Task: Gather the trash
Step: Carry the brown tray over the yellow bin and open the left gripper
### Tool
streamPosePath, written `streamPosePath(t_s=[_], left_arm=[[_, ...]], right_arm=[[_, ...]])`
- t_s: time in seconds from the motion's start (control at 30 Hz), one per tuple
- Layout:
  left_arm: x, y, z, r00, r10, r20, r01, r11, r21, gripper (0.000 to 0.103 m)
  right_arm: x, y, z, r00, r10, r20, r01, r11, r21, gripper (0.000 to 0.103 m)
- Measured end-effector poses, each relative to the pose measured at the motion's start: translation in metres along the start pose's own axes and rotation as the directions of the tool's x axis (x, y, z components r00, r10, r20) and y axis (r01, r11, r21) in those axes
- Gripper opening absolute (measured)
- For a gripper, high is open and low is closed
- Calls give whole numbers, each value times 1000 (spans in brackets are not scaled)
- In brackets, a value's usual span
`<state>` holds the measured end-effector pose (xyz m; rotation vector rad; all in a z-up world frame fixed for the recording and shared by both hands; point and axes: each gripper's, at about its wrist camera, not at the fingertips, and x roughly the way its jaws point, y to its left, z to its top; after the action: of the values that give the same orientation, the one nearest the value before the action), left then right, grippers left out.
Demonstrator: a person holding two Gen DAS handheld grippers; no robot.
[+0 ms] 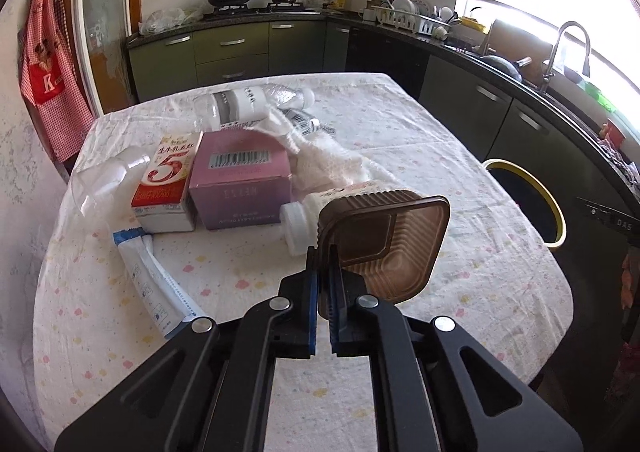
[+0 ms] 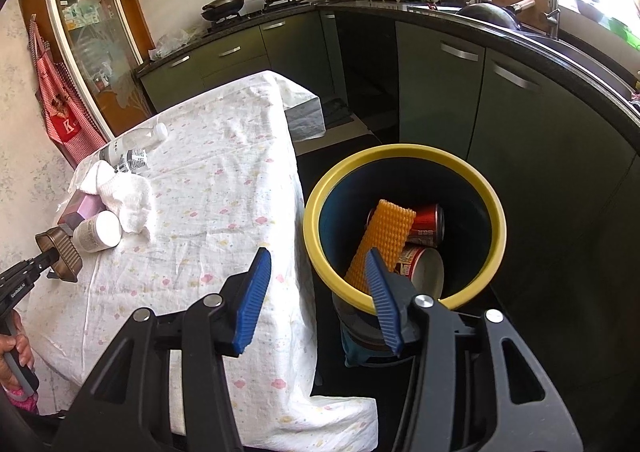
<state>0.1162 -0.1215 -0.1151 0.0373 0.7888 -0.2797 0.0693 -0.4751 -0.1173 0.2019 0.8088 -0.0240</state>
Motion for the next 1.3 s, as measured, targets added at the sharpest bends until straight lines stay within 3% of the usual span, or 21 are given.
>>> streamPosePath(t_s=[0.23, 0.5, 0.6, 0.7, 0.83, 0.9, 0.97, 1.03, 1.17, 1.3], left_arm=[[3, -71, 47, 985, -164, 44, 157, 978, 135, 5], [62, -193, 93, 925, -375, -63, 376, 876, 301, 5], [89, -243, 97, 913, -392, -117, 406, 836, 368, 5], [117, -285, 93, 920, -361, -150, 390, 817, 425, 5], [157, -320, 88, 933, -302, -197, 359, 817, 451, 6], [171, -330, 84, 933, -286, -218, 356, 818, 453, 12], [176, -332, 84, 930, -285, -230, 361, 823, 438, 36], [169, -327, 88, 923, -311, -225, 380, 825, 418, 49], [122, -293, 105, 915, -382, -128, 400, 826, 397, 68], [64, -234, 122, 906, -421, 29, 380, 844, 379, 77]], right_arm=[[-20, -33, -1, 995, -84, 52, 81, 995, 64, 47], [-36, -83, -16, 986, -162, 48, 152, 975, 159, 47], [-35, -96, -22, 985, -169, 37, 159, 970, 183, 47], [-34, -106, -27, 985, -172, 31, 162, 966, 203, 47], [-33, -117, -32, 984, -178, 21, 169, 959, 226, 47], [-33, -121, -34, 984, -178, 24, 167, 956, 241, 52], [-34, -123, -35, 983, -180, 25, 168, 954, 250, 52], [-34, -123, -35, 983, -182, 27, 170, 953, 251, 52], [-31, -117, -33, 984, -179, 17, 171, 957, 233, 52], [-23, -102, -26, 988, -151, 2, 148, 970, 190, 52]])
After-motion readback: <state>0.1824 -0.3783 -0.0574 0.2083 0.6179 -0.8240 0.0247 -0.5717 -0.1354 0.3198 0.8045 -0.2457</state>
